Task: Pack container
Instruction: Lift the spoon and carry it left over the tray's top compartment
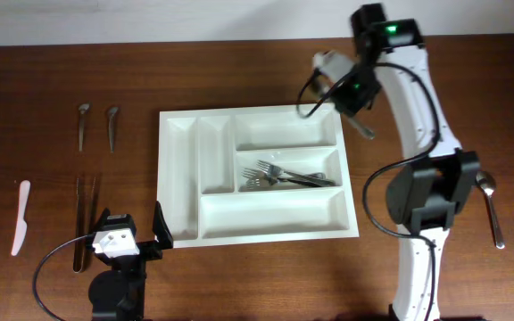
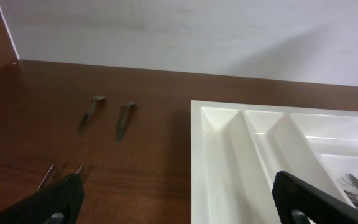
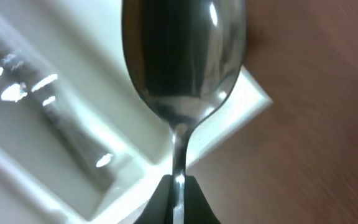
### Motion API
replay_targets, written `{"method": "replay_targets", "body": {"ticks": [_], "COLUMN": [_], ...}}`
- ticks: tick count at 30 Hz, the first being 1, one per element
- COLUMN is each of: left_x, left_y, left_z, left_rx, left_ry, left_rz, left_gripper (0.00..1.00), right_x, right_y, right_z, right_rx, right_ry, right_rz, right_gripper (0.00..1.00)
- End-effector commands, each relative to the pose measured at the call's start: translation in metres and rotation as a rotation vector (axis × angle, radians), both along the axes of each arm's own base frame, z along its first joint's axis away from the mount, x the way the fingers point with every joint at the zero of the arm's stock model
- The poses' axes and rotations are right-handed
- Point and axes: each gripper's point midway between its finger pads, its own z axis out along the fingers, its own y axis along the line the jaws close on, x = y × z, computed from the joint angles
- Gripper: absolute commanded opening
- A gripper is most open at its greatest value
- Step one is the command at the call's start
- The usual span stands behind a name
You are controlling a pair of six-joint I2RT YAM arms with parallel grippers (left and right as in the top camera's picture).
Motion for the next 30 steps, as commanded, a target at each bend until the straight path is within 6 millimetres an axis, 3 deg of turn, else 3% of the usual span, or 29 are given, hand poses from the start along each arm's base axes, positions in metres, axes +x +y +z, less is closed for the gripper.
{"method": "replay_targets", "body": {"ticks": [1,12,18,25,30], "left_x": [0.0,0.0,0.0,0.0,0.0], "left_y": [-0.003,-0.003,-0.003,-0.003,-0.003], "left_z": [-0.001,-0.001,-0.001,-0.001,-0.001], "left_rx": [-0.003,-0.003,-0.004,-0.004,-0.004], "left_ry": [0.0,0.0,-0.001,-0.001,-0.001], "left_rz": [-0.014,-0.014,-0.014,-0.014,-0.014], "left_gripper": [0.99,0.99,0.99,0.99,0.99], "right_x": [-0.008,-0.03,-0.033,-0.012,-0.01], "right_y": [0.028,0.082,0.088,0.093,0.094], "right_z": [0.006,0.007,0.008,-0.005,-0.013], "right_rx": [0.018,0.081,0.115,0.111,0.112], "right_ry": [-0.022,-0.041,-0.066,-0.147,-0.144], "right_rz": [0.192,0.493,0.616,0.627,0.627], "right_gripper": [0.04,0.04,0.04,0.04,0.04]}}
